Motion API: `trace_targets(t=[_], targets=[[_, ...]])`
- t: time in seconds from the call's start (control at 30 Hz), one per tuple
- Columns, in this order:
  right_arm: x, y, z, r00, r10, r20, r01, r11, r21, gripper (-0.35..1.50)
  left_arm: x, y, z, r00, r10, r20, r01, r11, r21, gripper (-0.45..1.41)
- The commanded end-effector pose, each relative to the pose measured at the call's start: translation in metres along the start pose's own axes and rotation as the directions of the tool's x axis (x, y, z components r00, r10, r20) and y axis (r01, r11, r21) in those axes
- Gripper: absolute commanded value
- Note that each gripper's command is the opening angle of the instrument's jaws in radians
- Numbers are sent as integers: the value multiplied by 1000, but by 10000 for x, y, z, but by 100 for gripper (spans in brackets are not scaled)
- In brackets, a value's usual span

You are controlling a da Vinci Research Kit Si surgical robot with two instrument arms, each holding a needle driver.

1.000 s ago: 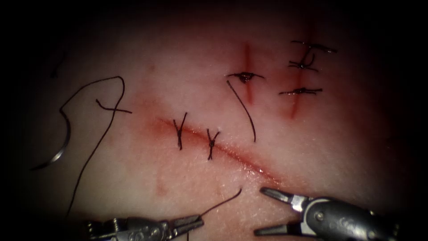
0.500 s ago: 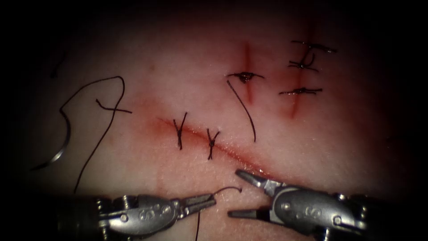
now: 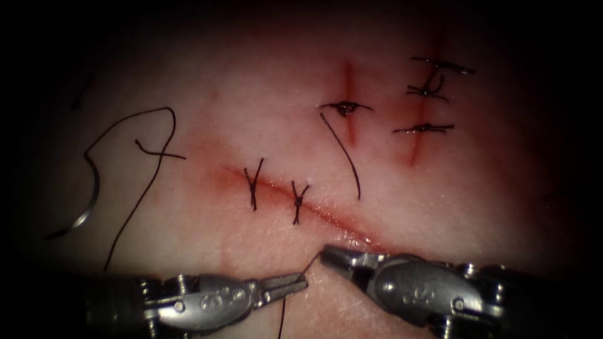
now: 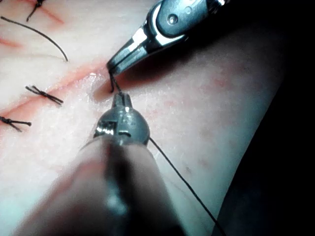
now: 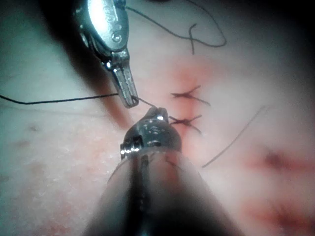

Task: Wound Closure
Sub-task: To get a longer suture length in the left hand, use the right hand to hand over more suture.

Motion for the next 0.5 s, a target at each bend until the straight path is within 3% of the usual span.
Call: trace_targets(t=[0.03, 0.1, 0.2, 0.27, 0.5], targets=[[3, 2, 10, 1000, 4, 1, -4, 1000, -7, -35, -2, 3, 8, 1000, -3, 6, 3, 1000, 11, 4], [-1, 7, 12, 1000, 11, 11, -10, 1000, -17, -35, 0, 4, 10, 1000, -18, -14, 19, 999, 36, 71], [-13, 20, 19, 999, 35, 22, -34, 999, -31, -35, 0, 7, 12, 999, -25, -40, 28, 998, 57, 121], [-24, 27, 25, 998, 54, 28, -53, 998, -42, -35, -4, 10, 12, 999, -22, -39, 24, 998, 63, 130], [-42, 47, 35, 994, 96, 45, -93, 993, -67, -35, -26, 32, 1, 994, -86, -66, 90, 994, 60, 126]])
